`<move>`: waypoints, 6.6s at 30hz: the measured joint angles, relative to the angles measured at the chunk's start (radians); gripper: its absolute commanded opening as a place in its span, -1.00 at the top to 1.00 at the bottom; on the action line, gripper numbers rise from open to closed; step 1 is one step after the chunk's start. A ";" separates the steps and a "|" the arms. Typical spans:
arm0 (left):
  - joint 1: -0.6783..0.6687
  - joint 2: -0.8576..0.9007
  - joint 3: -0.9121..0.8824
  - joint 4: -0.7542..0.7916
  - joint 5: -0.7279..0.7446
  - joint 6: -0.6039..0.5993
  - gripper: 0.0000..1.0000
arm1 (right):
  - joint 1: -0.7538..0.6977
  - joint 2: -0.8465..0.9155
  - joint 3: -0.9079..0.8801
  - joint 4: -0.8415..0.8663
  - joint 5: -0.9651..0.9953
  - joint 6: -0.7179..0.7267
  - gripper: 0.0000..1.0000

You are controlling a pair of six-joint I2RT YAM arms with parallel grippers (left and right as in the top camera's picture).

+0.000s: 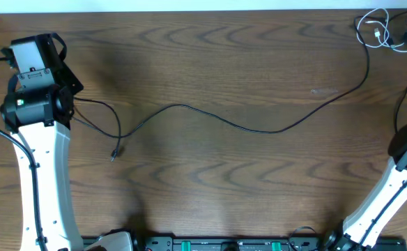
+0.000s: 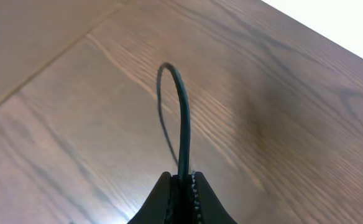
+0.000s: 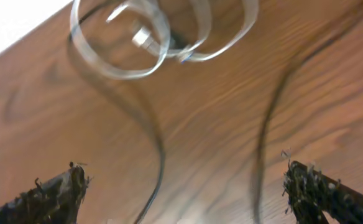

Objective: Untangle cables

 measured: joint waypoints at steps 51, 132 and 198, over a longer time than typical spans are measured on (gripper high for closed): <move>-0.070 0.002 0.000 -0.077 0.637 0.092 0.86 | 0.135 -0.048 -0.831 0.832 -0.308 -0.100 0.98; -0.571 0.168 0.175 -0.138 0.904 0.364 -0.92 | 0.550 -0.592 -0.871 0.393 -0.349 -0.076 0.98; -0.269 0.066 0.176 -0.196 0.871 0.352 -0.92 | 1.112 -0.395 -1.209 0.302 0.093 0.475 -0.31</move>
